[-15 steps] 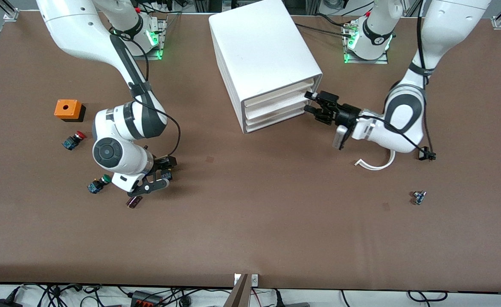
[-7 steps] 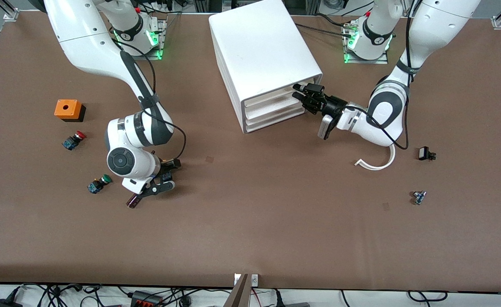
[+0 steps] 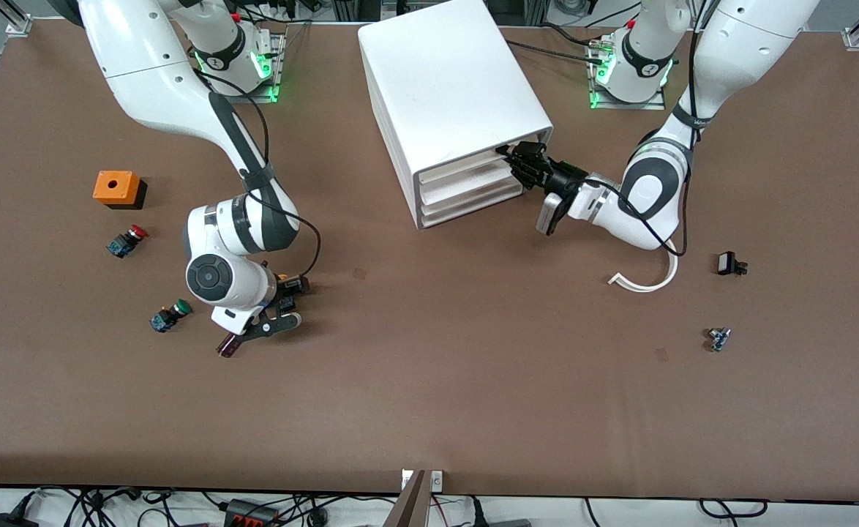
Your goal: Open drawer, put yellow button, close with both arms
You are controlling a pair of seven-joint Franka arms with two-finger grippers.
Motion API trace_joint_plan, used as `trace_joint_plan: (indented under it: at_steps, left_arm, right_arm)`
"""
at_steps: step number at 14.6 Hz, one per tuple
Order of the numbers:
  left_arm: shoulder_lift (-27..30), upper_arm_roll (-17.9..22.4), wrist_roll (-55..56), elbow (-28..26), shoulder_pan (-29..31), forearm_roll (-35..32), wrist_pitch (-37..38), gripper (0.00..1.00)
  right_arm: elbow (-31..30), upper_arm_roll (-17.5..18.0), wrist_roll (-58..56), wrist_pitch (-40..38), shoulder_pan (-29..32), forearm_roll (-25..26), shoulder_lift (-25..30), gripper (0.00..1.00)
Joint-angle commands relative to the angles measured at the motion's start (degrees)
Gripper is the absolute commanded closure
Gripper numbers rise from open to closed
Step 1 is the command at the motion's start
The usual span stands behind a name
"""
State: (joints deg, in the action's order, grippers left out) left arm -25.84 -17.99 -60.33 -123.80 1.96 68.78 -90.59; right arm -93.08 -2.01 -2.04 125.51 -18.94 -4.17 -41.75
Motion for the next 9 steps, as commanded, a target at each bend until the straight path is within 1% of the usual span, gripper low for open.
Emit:
trace_joint_plan:
  at_steps: [1,2,3,4,6,7,9]
  left_arm:
    - [-0.17,0.06,-0.49,1.54,0.41,1.00,-0.72,0.99]
    - [-0.70,0.49,-0.40,2.42,0.50,0.83,-0.72,0.99]
    - [-2.01,1.28,-0.31,4.34,0.85,0.48,-0.72,0.99]
    - [-3.50,2.07,-0.05,6.19,0.94,0.13,-0.72,0.99]
    - [-6.14,3.21,0.74,10.05,0.94,0.04,-0.72,0.99]
    - [-7.46,3.74,1.53,12.33,0.94,-0.05,-0.64,0.99]
    - [-9.13,4.97,3.46,16.82,0.94,-3.02,-0.64,0.99]
  right_arm:
    - [0.71,-0.28,-0.07,0.00,-0.14,-0.40,-0.53,0.62]
    - [0.80,-0.28,-0.07,-0.18,-0.14,-0.49,-0.53,0.82]
    - [0.97,-0.28,0.02,-0.18,-0.14,-0.75,-0.27,0.98]
    - [1.24,-0.28,-0.33,-0.18,-0.05,-1.01,0.17,1.00]
    - [3.60,-0.37,-0.59,-2.10,0.04,-1.02,1.84,1.00]
    - [6.05,-0.37,-0.51,-4.20,-0.05,-1.02,2.80,1.00]
    - [12.80,-0.28,-0.42,-10.25,-0.57,-1.02,3.60,1.00]
